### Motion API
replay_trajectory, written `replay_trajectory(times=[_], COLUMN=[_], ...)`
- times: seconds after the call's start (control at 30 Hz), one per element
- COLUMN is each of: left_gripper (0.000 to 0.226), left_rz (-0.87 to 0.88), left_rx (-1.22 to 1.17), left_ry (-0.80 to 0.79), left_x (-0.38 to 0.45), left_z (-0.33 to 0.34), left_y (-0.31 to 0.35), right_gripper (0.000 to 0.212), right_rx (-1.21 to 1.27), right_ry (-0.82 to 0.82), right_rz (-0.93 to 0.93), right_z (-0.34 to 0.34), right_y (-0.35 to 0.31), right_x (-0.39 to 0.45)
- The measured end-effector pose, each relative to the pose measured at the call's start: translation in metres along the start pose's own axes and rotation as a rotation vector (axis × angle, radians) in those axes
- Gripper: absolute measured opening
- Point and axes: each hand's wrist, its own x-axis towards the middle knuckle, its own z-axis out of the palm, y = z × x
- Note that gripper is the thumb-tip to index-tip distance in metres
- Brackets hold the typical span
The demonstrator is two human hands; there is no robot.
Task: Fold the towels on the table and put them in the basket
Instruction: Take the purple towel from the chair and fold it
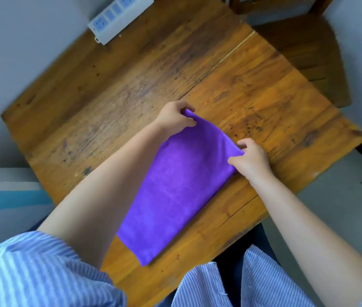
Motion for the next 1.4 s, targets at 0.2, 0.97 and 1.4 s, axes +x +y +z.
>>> replay_trajectory(times=[0.2, 0.97, 1.4], left_gripper=[0.022, 0.018, 0.036], left_rz=[0.120, 0.643, 0.504], left_rx=[0.055, 0.840, 0.908], left_ry=[0.084, 0.289, 0.352], left_x=[-0.020, -0.136, -0.169], left_z=[-0.038, -0.036, -0.015], left_y=[-0.011, -0.174, -0.240], right_gripper=[0.020, 0.013, 0.004], right_rx=[-0.174, -0.668, -0.752], right_ry=[0.019, 0.136, -0.080], right_rz=[-0.327, -1.202, -1.348], right_z=[-0.024, 0.094, 0.147], right_y=[-0.021, 0.030, 0.068], right_x=[-0.002, -0.107, -0.122])
